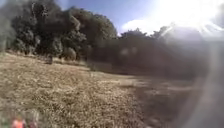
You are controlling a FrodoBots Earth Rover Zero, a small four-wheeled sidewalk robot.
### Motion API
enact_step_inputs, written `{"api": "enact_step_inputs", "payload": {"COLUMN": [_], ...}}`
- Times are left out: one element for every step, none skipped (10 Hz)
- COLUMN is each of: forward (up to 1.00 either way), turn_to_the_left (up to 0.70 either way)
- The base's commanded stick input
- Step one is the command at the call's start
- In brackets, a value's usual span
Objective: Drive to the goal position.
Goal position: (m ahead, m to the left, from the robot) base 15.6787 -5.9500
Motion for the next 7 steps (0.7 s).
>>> {"api": "enact_step_inputs", "payload": {"forward": [0.7, 0.7, 0.7, 0.7, 0.7, 0.7, 0.7], "turn_to_the_left": [0.0, 0.0, 0.0, 0.0, 0.0, 0.0, -0.35]}}
